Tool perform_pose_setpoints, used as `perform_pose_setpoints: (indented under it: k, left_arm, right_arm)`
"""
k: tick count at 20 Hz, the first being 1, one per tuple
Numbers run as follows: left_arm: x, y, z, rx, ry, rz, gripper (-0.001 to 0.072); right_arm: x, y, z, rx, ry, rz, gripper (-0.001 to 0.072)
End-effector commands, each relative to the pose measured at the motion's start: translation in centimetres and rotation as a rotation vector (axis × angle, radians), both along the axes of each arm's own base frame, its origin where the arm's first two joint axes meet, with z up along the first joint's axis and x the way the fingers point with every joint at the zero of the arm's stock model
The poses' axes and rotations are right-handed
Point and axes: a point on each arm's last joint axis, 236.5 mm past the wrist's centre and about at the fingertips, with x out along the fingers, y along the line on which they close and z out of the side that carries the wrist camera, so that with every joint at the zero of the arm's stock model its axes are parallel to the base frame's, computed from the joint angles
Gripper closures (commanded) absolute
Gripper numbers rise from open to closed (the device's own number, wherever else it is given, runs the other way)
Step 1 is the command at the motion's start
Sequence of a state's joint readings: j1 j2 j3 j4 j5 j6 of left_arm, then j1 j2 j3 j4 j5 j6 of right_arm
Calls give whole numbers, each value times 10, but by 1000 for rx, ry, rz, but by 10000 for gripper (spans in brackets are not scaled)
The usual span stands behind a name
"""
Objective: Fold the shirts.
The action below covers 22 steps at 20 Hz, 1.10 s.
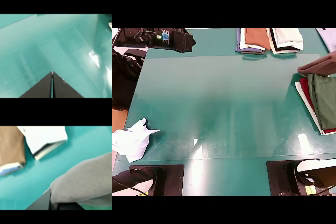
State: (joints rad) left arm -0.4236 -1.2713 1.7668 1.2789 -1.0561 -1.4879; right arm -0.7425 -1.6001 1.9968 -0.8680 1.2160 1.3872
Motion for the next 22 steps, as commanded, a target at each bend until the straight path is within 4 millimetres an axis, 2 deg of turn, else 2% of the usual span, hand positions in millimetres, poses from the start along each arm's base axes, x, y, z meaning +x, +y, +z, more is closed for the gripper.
perform_pose_setpoints:
  k: [1,4,7,10,13,16,18,19,20,21,22]
  left_arm:
    - [0,0,-1,-1,4,0,677]
    - [-1,0,-1,2,7,-1,677]
    - [-1,0,-2,7,4,-5,676]
    - [-1,0,-2,9,4,-5,677]
    - [-1,0,-2,10,4,-6,677]
    - [-2,0,-3,27,-6,-20,676]
    - [-2,0,-3,29,-5,-20,676]
    - [-2,0,-3,29,-4,-21,676]
    - [-2,0,-3,30,-4,-21,676]
    - [-2,0,-4,30,-3,-21,676]
    - [-2,0,-4,30,-3,-21,676]
  right_arm:
    - [-9,-1,45,-62,-81,-16,694]
    - [-27,7,49,-127,-78,-3,694]
    - [-59,3,42,-161,-29,-17,694]
    - [-107,-19,3,-206,140,-89,694]
    - [-162,-31,-44,-216,317,-146,694]
    - [-216,-36,-91,-193,470,-218,693]
    - [-244,-36,-117,-159,542,-253,671]
    - [-255,-34,-129,-133,566,-265,531]
    - [-262,-33,-138,-112,578,-278,339]
    - [-269,-33,-145,-95,587,-293,189]
    - [-275,-34,-147,-84,593,-307,125]
